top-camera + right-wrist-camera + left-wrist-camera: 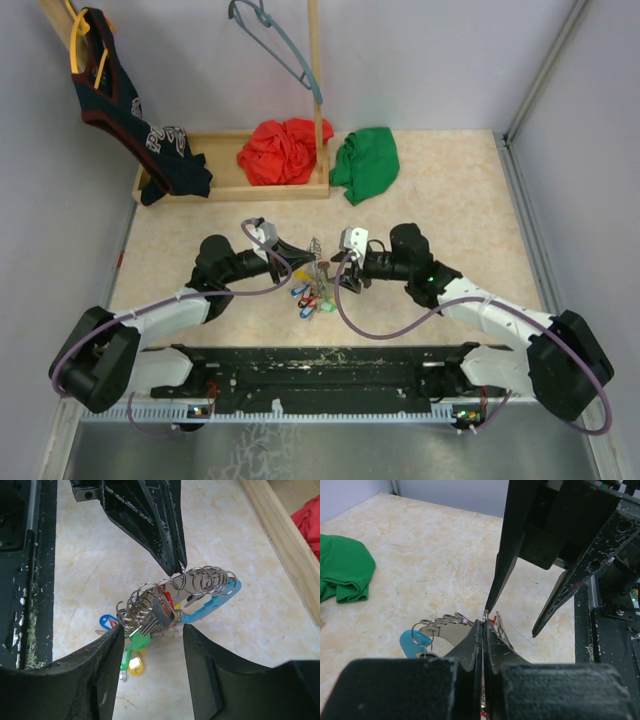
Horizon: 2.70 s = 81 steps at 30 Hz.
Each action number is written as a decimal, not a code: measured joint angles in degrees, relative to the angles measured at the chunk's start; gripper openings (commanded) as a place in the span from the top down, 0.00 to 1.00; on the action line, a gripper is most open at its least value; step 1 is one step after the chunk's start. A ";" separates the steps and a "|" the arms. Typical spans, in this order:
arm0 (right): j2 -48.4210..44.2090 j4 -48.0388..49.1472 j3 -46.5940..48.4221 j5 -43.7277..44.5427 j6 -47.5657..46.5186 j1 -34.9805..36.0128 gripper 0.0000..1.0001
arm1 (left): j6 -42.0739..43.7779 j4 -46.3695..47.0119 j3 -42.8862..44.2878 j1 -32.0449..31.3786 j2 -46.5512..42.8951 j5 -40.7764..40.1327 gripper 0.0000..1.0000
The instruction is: Put the keys on the keyring
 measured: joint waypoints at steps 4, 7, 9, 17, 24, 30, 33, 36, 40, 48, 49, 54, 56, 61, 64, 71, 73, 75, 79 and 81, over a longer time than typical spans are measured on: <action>2.16 0.13 0.59 -2.78 0.50 -0.76 0.49 | 0.00 0.09 0.00 0.00 0.00 0.57 1.00; 2.84 1.14 0.59 -4.09 1.09 -1.55 0.49 | 0.02 0.11 0.00 0.00 0.00 1.20 1.00; 3.15 2.51 0.59 -4.76 1.81 -2.38 0.49 | 0.02 0.11 0.00 0.00 0.00 1.73 1.00; 6.10 6.19 1.14 -8.61 2.95 -3.67 0.53 | 0.02 0.46 0.00 0.00 0.00 3.54 1.00; 7.67 6.49 2.21 -10.73 2.89 -3.69 0.66 | 0.04 1.01 0.00 0.00 0.00 4.20 1.00; 7.80 6.25 2.51 -11.76 2.12 -3.74 0.78 | 0.02 1.05 0.00 0.00 0.00 4.52 1.00; 7.82 5.79 2.80 -12.20 1.79 -3.74 0.85 | 0.02 1.07 0.00 0.00 0.00 4.68 1.00; 7.89 5.57 3.37 -12.92 1.42 -3.76 1.00 | 0.02 1.07 0.00 0.00 0.00 4.81 1.00; 7.87 4.44 3.91 -13.27 0.79 -3.78 1.00 | 0.02 1.18 0.00 0.00 0.00 4.85 1.00; 5.57 -5.20 7.43 -10.97 -2.36 -3.80 1.00 | 0.48 2.12 -0.70 0.00 -0.26 4.63 0.78; 5.11 -7.19 8.39 -10.60 -3.08 -3.80 1.00 | 0.63 2.54 -0.76 0.00 -0.33 4.61 0.76; 4.31 -14.95 13.79 -8.98 -6.40 -3.82 1.00 | 1.49 3.10 -0.85 0.00 -0.44 4.61 0.66; 4.31 -17.35 14.97 -8.31 -7.61 -3.72 1.00 | 2.01 2.86 -0.85 0.00 -0.44 4.61 0.63; 4.31 -23.34 17.73 -6.21 -10.43 -2.86 1.00 | 3.39 1.09 -0.81 -0.02 -0.44 4.92 0.59; 4.31 -25.57 18.95 -4.63 -11.67 -1.95 1.00 | 3.80 -0.44 -0.04 -0.17 -0.39 5.62 0.59; 4.33 -27.43 19.89 -1.07 -12.76 0.22 1.00 | 3.85 -2.99 2.29 -1.77 0.35 5.92 0.58; 4.33 -27.58 20.24 -0.15 -12.81 0.68 1.00 | 3.85 -3.82 2.40 -2.14 0.35 5.57 0.58; 4.33 -27.61 20.46 0.79 -12.81 1.14 1.00 | 3.76 -4.92 2.40 -2.56 0.35 4.96 0.58; 4.33 -27.58 20.46 2.43 -12.81 2.21 1.00 | 2.95 -7.45 2.45 -3.19 0.13 2.58 0.58; 4.33 -27.56 20.46 3.06 -12.81 2.75 1.00 | 2.34 -8.70 2.45 -3.45 -0.37 0.94 0.58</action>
